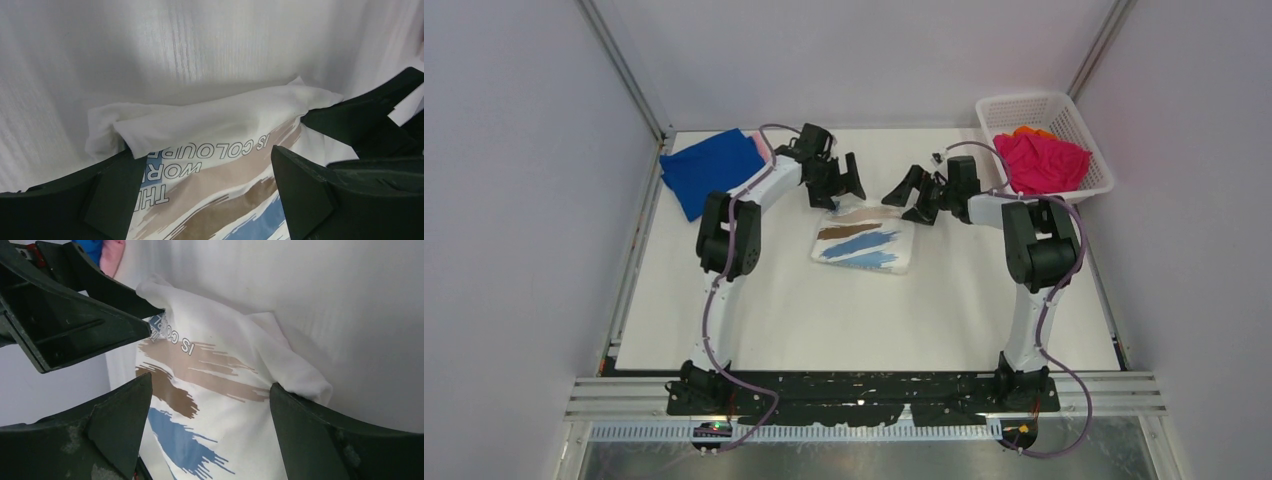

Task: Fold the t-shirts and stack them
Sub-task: Smooth out wrinkles on the folded tshirt

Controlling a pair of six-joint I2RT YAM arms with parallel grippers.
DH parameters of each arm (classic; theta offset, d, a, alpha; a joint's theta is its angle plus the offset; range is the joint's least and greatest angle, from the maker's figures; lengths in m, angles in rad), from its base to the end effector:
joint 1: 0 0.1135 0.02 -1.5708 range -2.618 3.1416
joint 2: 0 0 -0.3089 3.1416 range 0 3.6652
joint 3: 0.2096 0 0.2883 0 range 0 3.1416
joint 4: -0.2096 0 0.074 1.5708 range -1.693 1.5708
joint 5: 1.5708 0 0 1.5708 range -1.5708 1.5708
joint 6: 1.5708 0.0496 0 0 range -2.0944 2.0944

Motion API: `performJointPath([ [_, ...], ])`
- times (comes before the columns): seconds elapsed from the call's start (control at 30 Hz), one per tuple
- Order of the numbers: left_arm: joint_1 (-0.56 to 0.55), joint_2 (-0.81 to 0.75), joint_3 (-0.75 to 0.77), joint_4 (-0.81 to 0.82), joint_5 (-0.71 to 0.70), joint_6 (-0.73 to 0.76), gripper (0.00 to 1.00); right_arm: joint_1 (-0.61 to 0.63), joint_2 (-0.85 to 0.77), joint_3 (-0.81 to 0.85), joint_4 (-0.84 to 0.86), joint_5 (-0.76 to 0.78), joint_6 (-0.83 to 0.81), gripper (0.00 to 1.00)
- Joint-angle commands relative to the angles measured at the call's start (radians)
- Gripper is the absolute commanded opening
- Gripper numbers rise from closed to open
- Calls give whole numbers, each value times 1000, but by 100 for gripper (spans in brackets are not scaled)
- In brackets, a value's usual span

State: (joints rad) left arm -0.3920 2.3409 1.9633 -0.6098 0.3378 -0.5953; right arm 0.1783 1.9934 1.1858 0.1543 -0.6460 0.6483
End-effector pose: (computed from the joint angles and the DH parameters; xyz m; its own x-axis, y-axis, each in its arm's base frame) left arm 0.5351 -0.2390 0.1862 -0.9353 -0.1858 -0.3010 0.0056 0.8430 -0.5379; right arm 0.4623 0.1137 0.1639 -0.8464 0.3374 -0.4120 -0.1267 0.6239 0.7712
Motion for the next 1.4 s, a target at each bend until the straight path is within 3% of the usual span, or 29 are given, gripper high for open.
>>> performJointPath([
  [0.0, 4, -46, -30, -69, -16, -16, 100, 0, 38, 19, 28, -35, 17, 95],
  [0.07, 4, -72, -67, -80, -49, -15, 100, 0, 25, -1, 29, -33, 8, 95],
  [0.23, 1, -131, -191, -37, 19, -26, 100, 6, -30, -45, -2, -30, -35, 95],
  [0.57, -32, -410, -599, 115, 15, -46, 100, 69, -212, -230, -72, 56, -103, 95],
  [0.8, -43, -600, -614, 96, -52, -32, 100, 73, -426, -201, -193, 145, -148, 95],
  [0.93, -54, -735, -704, 104, -114, -38, 99, 90, -588, -238, -219, 153, -158, 95],
  [1.17, -55, -874, -961, 176, -131, -82, 100, 218, -794, -520, -108, 92, -78, 95],
  [1.37, -54, -860, -1039, 242, -107, -120, 100, 250, -702, -674, -5, 114, -40, 95],
])
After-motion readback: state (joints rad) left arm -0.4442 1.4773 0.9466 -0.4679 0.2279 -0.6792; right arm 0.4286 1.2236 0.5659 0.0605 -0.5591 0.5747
